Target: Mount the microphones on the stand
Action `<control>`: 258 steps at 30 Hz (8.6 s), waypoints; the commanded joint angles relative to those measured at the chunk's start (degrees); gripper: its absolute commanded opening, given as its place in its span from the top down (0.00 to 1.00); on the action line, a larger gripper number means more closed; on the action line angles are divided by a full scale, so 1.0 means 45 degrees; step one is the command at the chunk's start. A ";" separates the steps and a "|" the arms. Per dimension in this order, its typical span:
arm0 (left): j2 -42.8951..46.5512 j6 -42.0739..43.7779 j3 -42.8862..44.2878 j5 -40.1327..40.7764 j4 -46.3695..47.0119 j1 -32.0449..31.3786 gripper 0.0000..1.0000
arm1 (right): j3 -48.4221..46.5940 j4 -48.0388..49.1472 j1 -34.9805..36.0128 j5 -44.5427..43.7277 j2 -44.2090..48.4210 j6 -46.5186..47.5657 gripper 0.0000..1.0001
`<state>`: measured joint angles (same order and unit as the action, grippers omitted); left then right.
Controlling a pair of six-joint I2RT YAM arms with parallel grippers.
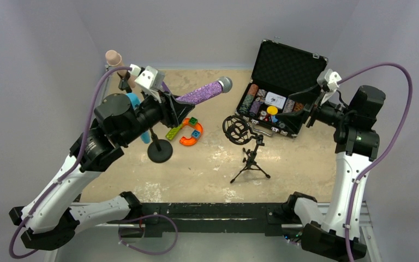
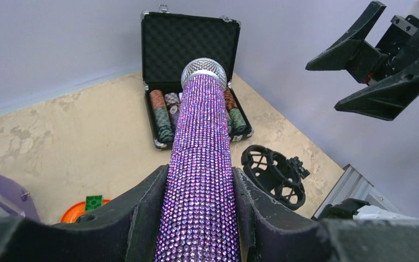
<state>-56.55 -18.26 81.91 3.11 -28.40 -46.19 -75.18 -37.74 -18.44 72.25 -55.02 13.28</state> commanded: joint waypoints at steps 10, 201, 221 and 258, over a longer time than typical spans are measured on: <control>-0.1611 -0.0656 0.1345 -0.1257 0.3655 0.0013 1.00 | 0.0214 0.6592 0.1788 0.1868 0.0860 -0.8399 0.05; -0.2719 -0.3310 -0.1140 -0.6939 0.3901 -0.0371 1.00 | 0.3115 0.2603 0.8027 -0.8548 0.0669 -0.0588 1.00; -0.2599 -0.3120 -0.1599 -0.7214 0.4165 -0.0355 1.00 | 0.4471 0.4278 0.5995 -0.5567 -0.0917 -0.4525 1.00; -0.2715 -0.2786 -0.1635 -0.6664 0.3489 -0.0147 1.00 | 0.2060 0.1960 1.0010 -0.7260 0.0583 -0.0468 1.00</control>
<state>-69.19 -31.81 73.17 -26.41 -14.06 -47.24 -65.34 -17.89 26.98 40.03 -51.57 9.10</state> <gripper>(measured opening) 0.010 0.464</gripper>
